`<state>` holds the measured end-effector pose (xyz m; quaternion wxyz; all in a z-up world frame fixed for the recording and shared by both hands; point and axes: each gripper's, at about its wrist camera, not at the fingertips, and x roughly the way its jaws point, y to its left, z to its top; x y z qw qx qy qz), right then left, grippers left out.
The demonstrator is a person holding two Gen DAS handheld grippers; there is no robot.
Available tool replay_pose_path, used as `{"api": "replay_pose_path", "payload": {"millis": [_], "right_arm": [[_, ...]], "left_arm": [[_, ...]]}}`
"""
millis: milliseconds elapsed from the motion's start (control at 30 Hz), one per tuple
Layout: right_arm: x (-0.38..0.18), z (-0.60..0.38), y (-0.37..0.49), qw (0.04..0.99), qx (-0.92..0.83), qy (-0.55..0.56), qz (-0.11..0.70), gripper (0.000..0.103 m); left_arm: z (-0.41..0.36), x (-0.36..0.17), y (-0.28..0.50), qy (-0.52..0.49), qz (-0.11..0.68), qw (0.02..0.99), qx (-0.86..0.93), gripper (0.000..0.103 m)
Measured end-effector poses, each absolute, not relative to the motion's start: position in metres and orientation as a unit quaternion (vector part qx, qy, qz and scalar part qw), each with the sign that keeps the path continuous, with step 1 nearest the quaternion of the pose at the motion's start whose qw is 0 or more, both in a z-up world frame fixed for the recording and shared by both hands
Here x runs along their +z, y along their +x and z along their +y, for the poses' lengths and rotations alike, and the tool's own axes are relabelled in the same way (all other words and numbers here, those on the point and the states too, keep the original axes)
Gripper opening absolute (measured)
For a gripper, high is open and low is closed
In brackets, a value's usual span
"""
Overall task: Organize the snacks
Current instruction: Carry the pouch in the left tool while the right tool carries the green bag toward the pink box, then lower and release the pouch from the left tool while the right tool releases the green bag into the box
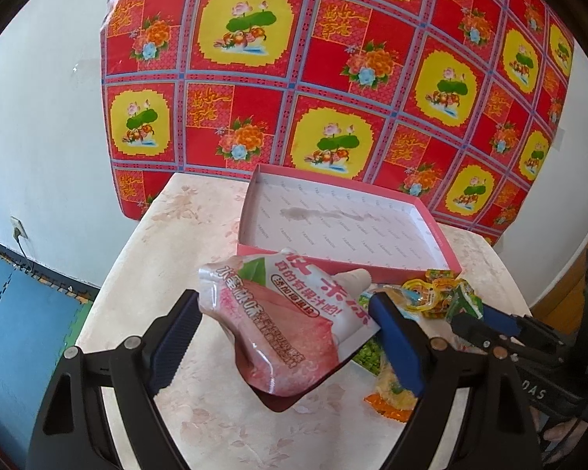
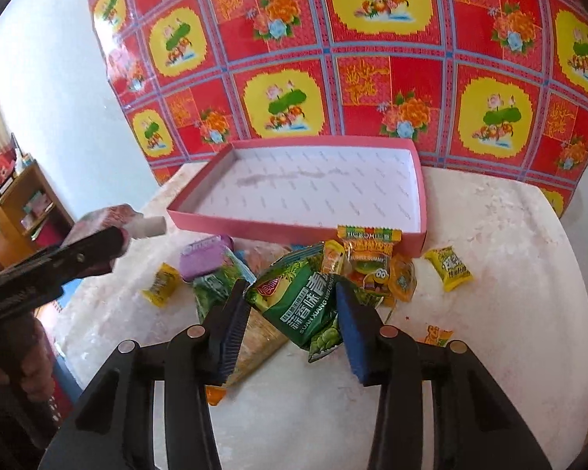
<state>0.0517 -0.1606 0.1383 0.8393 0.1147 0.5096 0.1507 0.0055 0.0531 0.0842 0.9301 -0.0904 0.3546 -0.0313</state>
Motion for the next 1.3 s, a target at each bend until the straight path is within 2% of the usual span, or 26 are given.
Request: {"api": "replay_pose_path", "payload": {"millis": [767, 1300], "right_arm": [[0.177, -0.183, 0.118, 0.847, 0.15, 0.111, 0.497, 0.045], [0.148, -0.183, 0.18, 0.847, 0.138, 0.12, 0.5, 0.045]], "left_arm": [[0.028, 0.133, 0.072, -0.064, 0.331, 0.939, -0.069, 0.09], [0.019, 0.119, 0.133, -0.062, 0.349, 0.933, -0.066, 0.09]]}}
